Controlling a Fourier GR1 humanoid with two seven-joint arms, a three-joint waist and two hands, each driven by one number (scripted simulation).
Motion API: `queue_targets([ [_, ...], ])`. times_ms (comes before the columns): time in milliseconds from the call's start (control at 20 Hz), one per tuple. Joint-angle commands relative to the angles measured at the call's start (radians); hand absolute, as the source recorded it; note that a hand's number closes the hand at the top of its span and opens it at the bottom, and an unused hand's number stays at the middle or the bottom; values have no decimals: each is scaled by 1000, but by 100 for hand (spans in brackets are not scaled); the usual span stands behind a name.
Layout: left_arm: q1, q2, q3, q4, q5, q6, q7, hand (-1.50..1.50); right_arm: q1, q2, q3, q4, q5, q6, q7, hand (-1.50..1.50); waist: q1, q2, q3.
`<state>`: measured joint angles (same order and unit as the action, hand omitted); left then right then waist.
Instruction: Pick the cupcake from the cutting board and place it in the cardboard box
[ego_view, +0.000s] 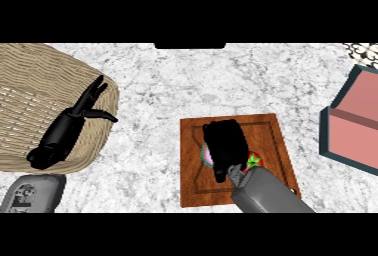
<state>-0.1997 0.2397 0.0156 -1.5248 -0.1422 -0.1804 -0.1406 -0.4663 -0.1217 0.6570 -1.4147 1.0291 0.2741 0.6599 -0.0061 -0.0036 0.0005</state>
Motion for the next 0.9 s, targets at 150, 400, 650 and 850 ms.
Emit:
queue_targets([
  [150,32,20,-3,13,3,-13,17,0,126,-153,211,-337,-123,-40,-464,150,-29,-14,4],
  [400,22,16,0,26,0,21,21,0,237,-432,189,-659,-90,-146,-625,150,-53,-11,2],
  [650,28,47,13,-11,40,-13,42,0,379,-622,-112,-925,-286,-167,-651,150,-38,-4,1],
  [850,49,50,0,-41,44,-10,53,0,517,-590,-318,-958,-433,-232,-569,150,-43,-3,3],
])
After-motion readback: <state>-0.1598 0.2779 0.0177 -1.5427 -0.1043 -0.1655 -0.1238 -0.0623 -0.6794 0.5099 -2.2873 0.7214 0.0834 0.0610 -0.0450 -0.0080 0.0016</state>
